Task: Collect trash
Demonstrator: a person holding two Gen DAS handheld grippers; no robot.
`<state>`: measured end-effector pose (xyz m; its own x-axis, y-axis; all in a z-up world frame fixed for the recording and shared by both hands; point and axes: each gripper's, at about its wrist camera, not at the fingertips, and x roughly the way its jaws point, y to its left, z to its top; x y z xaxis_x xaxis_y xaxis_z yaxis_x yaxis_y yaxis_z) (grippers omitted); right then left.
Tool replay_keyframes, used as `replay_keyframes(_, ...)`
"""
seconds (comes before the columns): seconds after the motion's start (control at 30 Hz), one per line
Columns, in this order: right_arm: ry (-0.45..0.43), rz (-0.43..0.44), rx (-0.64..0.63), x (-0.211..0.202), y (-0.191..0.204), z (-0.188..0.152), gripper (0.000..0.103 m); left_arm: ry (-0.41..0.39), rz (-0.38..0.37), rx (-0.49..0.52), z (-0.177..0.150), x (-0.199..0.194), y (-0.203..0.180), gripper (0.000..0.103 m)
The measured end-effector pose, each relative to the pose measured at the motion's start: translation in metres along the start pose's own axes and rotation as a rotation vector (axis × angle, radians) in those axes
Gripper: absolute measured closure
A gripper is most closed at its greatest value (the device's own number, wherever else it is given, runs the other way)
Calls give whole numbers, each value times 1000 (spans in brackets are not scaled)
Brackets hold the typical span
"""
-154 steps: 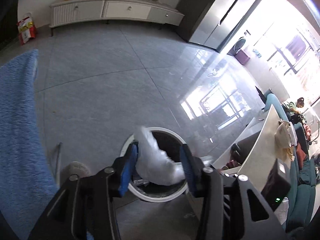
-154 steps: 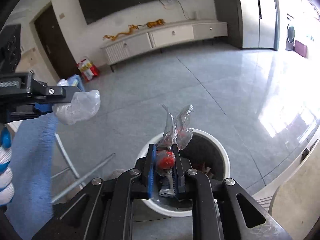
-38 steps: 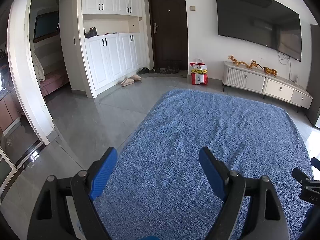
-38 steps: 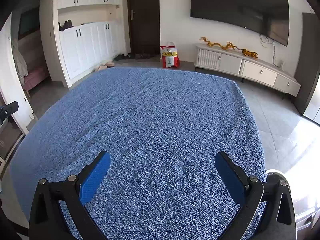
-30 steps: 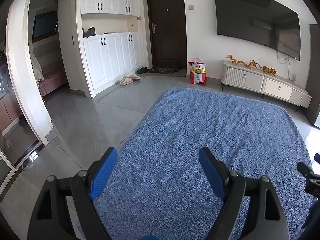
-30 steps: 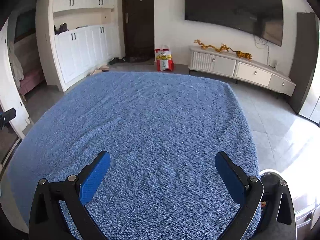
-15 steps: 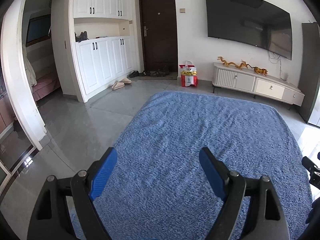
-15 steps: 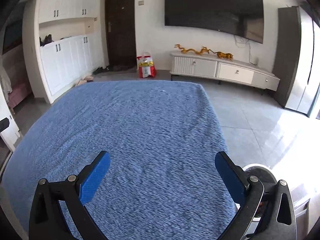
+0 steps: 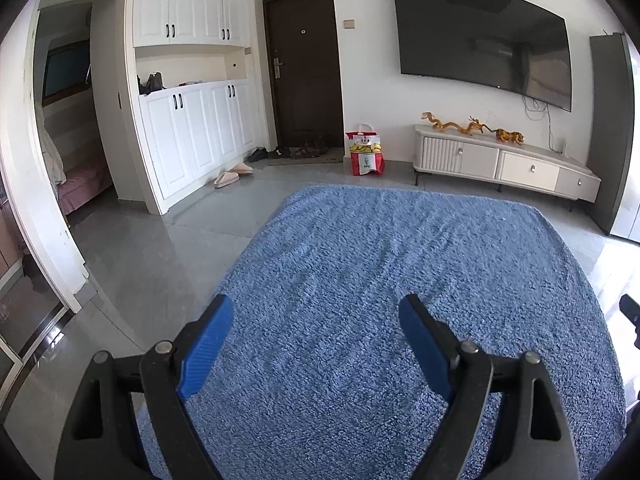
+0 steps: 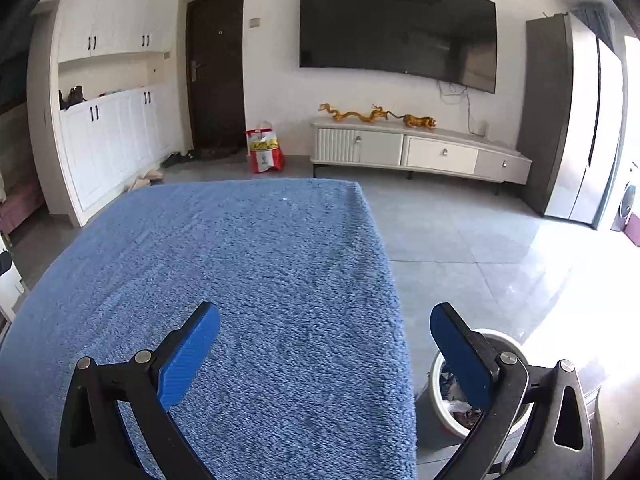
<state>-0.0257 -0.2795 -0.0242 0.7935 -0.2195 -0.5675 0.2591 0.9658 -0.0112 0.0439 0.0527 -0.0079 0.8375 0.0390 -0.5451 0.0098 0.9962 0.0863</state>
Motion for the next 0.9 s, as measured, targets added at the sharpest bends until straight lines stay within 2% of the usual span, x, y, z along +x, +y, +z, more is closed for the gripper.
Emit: replay_keyframes(0.9, -22, -24, -11, -17, -3, -2, 0, -24, -22, 52, -6, -7, -15, 19)
